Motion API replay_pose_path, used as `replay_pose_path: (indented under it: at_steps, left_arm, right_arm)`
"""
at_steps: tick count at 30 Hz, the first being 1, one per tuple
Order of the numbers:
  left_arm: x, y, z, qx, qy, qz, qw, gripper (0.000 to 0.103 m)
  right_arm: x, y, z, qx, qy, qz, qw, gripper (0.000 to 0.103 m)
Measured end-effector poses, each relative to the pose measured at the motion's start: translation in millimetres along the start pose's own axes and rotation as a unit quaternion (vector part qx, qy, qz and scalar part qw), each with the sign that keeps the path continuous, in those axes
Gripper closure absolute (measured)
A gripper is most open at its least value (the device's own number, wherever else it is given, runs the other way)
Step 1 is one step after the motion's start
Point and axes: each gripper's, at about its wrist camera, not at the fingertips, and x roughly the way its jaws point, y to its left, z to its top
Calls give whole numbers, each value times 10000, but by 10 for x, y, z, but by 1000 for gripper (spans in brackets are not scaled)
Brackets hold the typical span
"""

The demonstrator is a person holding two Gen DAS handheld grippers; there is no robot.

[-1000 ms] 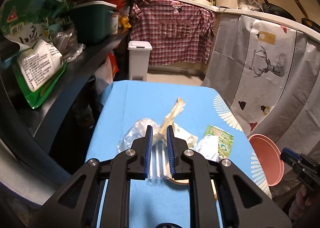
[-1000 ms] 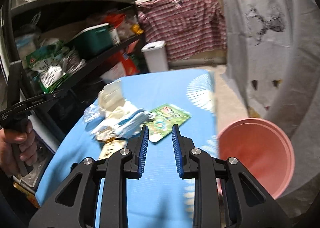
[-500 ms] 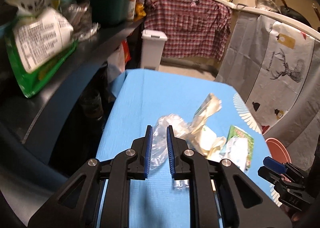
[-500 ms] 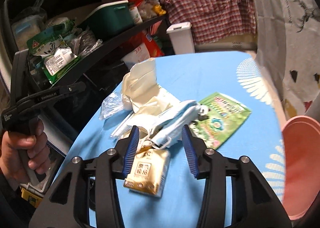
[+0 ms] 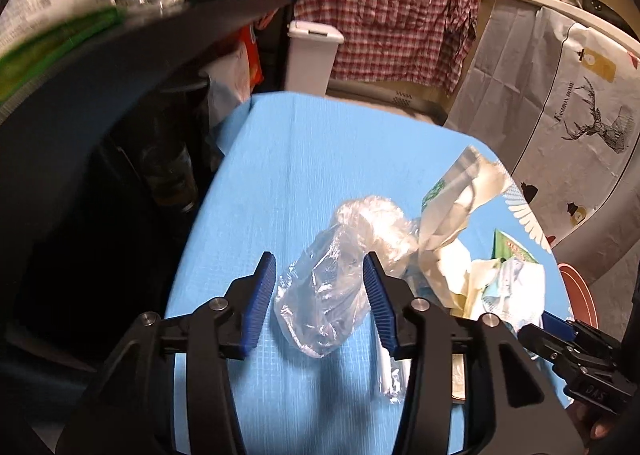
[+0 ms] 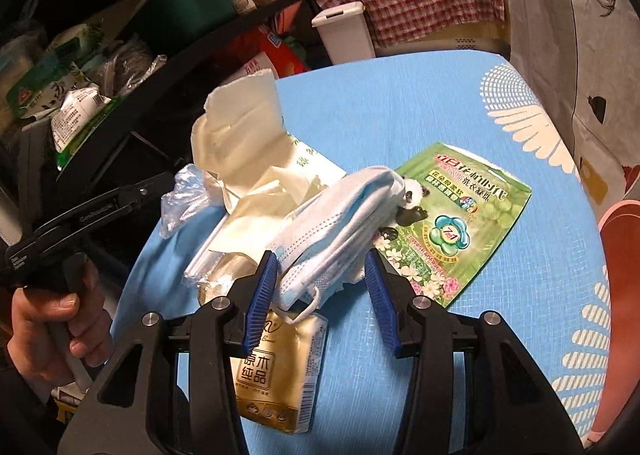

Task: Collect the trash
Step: 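Grasp the clear plastic wrap with the left tool while the right tool grasps the blue face mask, then carry the mask and plastic wrap over the pink bin and open both tools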

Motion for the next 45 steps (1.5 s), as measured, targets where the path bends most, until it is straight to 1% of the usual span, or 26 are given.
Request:
replay_pose_path:
  at_steps: [4, 6, 7, 8, 9, 10, 11, 13, 15, 17, 24, 26, 33, 37, 42, 45]
  left_arm:
    - [111, -2, -26, 44, 161, -63, 9998, 58]
    - [133, -8, -36, 68, 204, -61, 9998, 65]
    - [142, -8, -37, 62, 230, -88, 9997, 76]
    - [150, -6, -41, 67, 259, -104, 9996, 83]
    - [142, -18, -46, 113, 277, -56, 9995, 86]
    - [137, -25, -45, 150, 277, -19, 9995, 92]
    - [115, -36, -47, 196, 280, -4, 9994, 95]
    - [62, -46, -50, 247, 268, 21, 9993, 97]
    - [-13, -56, -49, 295, 241, 51, 9993, 98]
    - [-102, -50, -43, 296, 185, 70, 9994, 98]
    - [-418, -63, -47, 213, 21, 299, 9993, 99]
    - [-543, -91, -45, 194, -80, 333, 9992, 99]
    - [-913, -208, -45, 166, -436, 342, 9983, 99]
    - [-1058, -296, -51, 172, -602, 335, 9975, 99]
    - [-1286, -447, -68, 119, -835, 232, 9962, 99]
    - [-1403, -609, -116, 142, -940, 122, 9954, 99]
  right_arm:
    - [11, -9, -13, 21, 70, 9, 10000, 60]
    - [-4, -10, -25, 11, 85, 63, 9999, 64]
    - [-7, -3, -27, -9, 88, 73, 9999, 68]
    - [-10, -1, -34, -35, 96, 79, 9999, 73]
    - [-11, 0, -38, -45, 110, 89, 9999, 79]
    - [-14, -5, -44, -50, 118, 105, 9999, 82]
    - [-22, -2, -49, -66, 120, 118, 9998, 86]
    - [-49, 10, -46, -106, 113, 155, 9998, 90]
    - [-121, 39, -44, -185, 41, 188, 9996, 94]
    - [-216, 65, -35, -264, -47, 188, 9995, 96]
    - [-547, 91, -28, -411, -272, 148, 9987, 98]
    - [-663, 90, -38, -457, -353, 119, 9983, 98]
    - [-1032, 59, -77, -522, -603, -31, 9968, 98]
    - [-1323, 20, -72, -614, -786, -124, 9949, 98]
    - [-1710, -80, -56, -691, -1035, -243, 9919, 98]
    - [-1934, -144, -51, -744, -1212, -341, 9893, 98]
